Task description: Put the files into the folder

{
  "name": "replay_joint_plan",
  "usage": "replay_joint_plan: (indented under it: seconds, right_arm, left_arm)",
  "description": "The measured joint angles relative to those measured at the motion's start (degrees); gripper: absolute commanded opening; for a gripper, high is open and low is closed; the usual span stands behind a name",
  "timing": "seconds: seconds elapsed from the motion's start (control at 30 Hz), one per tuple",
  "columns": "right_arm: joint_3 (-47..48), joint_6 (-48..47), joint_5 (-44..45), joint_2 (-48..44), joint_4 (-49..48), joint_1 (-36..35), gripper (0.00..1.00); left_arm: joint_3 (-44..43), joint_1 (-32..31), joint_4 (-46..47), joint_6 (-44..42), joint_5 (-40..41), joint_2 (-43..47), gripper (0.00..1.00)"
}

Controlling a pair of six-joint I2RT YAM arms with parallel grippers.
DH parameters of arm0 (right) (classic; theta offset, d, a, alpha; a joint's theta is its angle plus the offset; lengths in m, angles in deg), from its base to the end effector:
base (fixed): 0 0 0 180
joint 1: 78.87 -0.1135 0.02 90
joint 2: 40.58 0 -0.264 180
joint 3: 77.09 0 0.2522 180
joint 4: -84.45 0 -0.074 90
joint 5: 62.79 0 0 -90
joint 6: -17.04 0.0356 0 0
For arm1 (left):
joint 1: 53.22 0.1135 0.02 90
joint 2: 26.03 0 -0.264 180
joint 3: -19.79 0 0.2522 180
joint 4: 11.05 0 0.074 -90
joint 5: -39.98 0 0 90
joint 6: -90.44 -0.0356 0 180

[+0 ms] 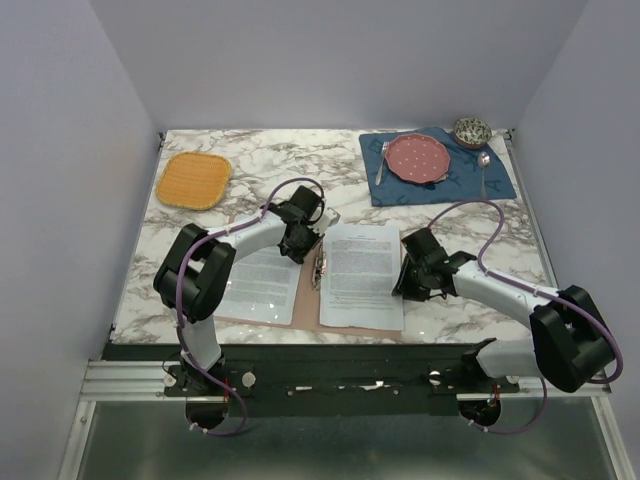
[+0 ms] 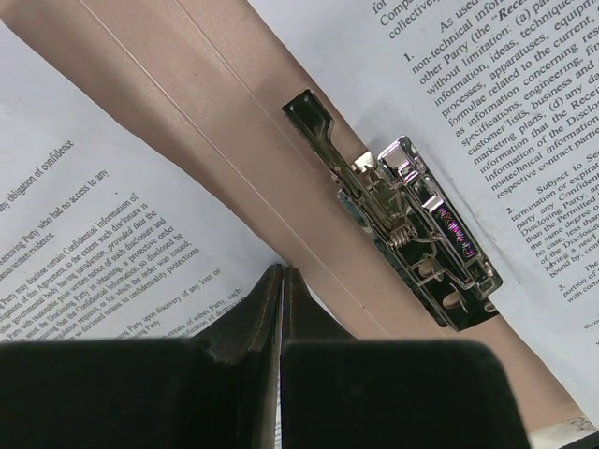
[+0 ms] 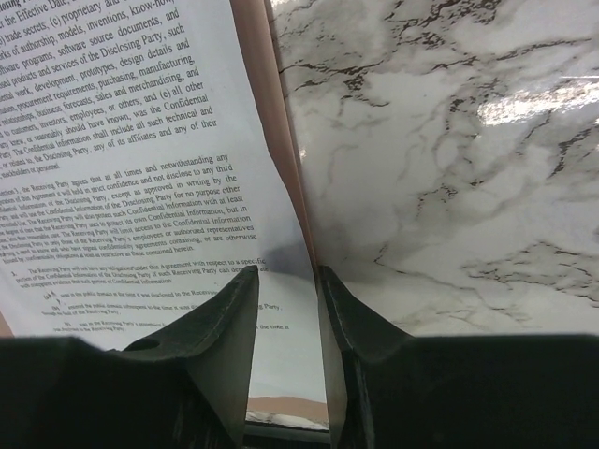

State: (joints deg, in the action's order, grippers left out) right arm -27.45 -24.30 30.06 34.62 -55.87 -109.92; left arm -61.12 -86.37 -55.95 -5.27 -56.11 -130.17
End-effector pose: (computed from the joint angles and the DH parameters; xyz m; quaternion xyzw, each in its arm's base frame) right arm 0.1945 0.1150 0.1604 0.1547 0.9641 0.1187 0.1801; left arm 0.2968 -0.1984 0.1685 0.3357 0.9213 -0.0956 0.1717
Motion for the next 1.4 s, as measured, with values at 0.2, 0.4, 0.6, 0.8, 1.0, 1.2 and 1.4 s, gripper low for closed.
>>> replay_joint_plan:
  seconds: [0.2,0.4,0.6,0.8,1.0,1.2,1.4]
  right_arm:
    - [0.81,-0.02,0.00,0.00,1.09,-2.01,0.39]
    - [2.54,0.00,0.04,-0.02,2.25,-3.41,0.39]
    - [2.60,0.00,0.09,-0.28,3.37,-3.41,0.39]
    - [2.67,0.00,0.09,-0.33,3.76,-3.50,0.39]
    - [3.02,0.02,0.07,0.33,3.72,-3.74,0.36]
    - [3.52,0.02,0.02,2.12,3.28,-4.35,0.36]
    - [3.63,0.04,0.02,2.69,2.82,-4.63,0.35]
  left_arm:
    - [-0.02,0.00,-1.73,0.04,1.46,0.96,0.08]
    - [-1.18,-0.44,-3.17,0.31,2.29,1.99,0.08]
    - [-2.25,-1.60,-3.30,0.59,2.21,2.32,0.08]
    - [-1.92,-1.97,-2.82,0.68,1.90,1.25,0.08]
    - [-1.29,-2.19,-2.25,1.07,0.79,-0.24,0.08]
    - [-1.29,-2.84,-1.20,1.25,0.28,-1.01,0.08]
    - [-1.27,-3.21,-0.50,1.53,-0.22,-1.11,0.08]
